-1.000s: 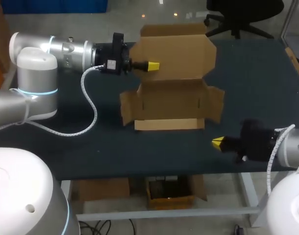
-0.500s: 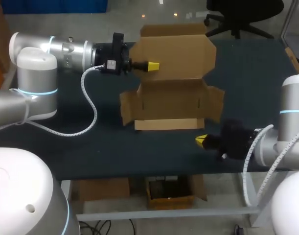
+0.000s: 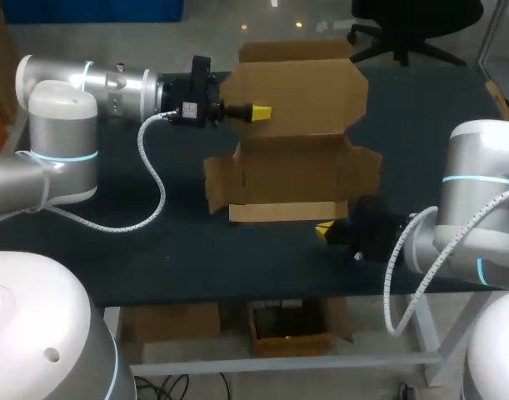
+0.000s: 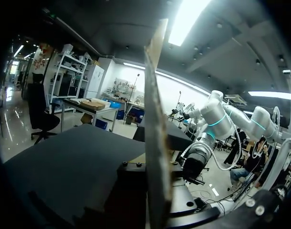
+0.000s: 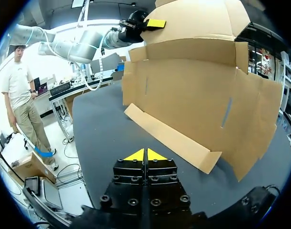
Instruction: Assemble the packaging by folding the flat box into shape, placing the metal phone stand inside, and closing the box properly
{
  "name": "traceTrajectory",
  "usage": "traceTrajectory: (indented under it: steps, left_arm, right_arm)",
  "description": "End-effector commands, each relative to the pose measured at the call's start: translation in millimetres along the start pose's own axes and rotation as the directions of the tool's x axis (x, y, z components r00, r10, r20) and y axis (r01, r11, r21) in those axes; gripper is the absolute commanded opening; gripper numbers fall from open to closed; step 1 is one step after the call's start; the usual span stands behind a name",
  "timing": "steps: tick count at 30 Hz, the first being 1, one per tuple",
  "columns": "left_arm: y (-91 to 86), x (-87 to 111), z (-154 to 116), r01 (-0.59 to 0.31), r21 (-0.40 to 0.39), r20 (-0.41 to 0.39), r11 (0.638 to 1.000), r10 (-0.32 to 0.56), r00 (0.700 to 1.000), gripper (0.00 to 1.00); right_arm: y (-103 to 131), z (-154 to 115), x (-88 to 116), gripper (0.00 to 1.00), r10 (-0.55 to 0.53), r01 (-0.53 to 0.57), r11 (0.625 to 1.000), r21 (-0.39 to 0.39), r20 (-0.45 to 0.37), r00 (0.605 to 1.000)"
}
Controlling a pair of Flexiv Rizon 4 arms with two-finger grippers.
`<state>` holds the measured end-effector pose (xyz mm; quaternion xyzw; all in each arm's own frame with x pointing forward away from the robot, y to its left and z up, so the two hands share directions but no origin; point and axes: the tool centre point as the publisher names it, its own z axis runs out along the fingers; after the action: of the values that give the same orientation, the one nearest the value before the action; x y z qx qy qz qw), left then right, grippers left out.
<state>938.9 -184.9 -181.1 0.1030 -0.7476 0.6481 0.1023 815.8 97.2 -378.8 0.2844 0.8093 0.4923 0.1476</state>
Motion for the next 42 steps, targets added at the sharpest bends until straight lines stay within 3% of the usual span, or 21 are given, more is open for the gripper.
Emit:
traceTrajectory:
  steps: [1, 19, 42]
  left_arm:
    - [0.5, -0.2, -1, 0.000, 0.001, -0.002, 1.000, 0.000, 1.000, 0.00]
    - [0.5, -0.2, -1, 0.000, 0.001, -0.002, 1.000, 0.000, 1.000, 0.00]
    - [0.5, -0.2, -1, 0.000, 0.001, -0.002, 1.000, 0.000, 1.000, 0.00]
  right_arm:
    - [2, 38, -3, 0.00, 0.004, -0.004, 1.000, 0.010, 0.019, 1.000]
    - [8, 82, -13, 0.00, 0.025, -0.026, 0.999, 0.038, 0.014, 1.000]
    - [4, 99, -20, 0.00, 0.042, -0.046, 0.997, 0.065, 0.057, 0.997]
